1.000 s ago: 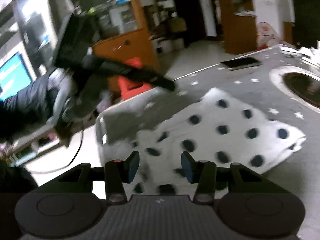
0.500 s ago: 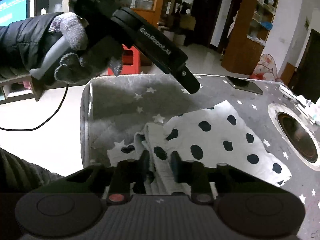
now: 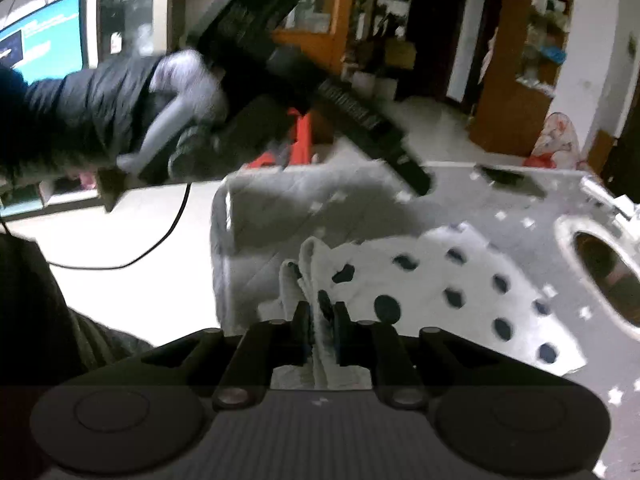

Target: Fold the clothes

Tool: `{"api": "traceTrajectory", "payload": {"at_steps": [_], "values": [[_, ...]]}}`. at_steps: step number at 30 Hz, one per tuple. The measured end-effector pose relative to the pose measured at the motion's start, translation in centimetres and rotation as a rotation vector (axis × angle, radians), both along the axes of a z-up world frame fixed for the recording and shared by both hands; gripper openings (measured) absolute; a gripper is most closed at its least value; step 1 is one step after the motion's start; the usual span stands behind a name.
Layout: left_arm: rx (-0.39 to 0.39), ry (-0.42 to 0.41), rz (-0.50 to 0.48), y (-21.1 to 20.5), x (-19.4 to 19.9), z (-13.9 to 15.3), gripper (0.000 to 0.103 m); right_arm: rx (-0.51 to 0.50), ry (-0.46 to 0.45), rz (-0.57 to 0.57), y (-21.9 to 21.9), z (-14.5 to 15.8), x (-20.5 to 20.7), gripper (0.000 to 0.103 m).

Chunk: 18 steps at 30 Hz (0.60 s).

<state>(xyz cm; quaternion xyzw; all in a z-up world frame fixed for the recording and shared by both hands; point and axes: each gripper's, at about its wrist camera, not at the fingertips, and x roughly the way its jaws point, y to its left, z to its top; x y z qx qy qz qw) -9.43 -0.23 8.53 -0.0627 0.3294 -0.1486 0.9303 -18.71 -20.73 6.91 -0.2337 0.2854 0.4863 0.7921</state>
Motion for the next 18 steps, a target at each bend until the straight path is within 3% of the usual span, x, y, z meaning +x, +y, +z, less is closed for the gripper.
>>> {"api": "traceTrajectory", "payload": {"at_steps": [2, 6, 10, 18], "values": [[-0.001, 0.005, -0.024, -0.7, -0.2, -0.2, 0.090, -0.010, 0.025, 0.020, 0.4, -0.7, -0.3, 0.021], [-0.014, -0.007, -0.079, -2.0, -0.7, -0.1, 0.088, 0.031, 0.027, 0.023, -0.7, 0.9, -0.5, 0.023], [-0.019, -0.020, -0.126, -3.1, -1.1, -0.4, 0.085, 0.089, 0.043, -0.055, -3.3, 2.7, 0.4, 0.029], [0.030, -0.018, -0.214, -5.1, -2.4, -1.9, 0.078, 0.109, 0.030, -0.246, -6.5, 3.4, 3.9, 0.035]]}}
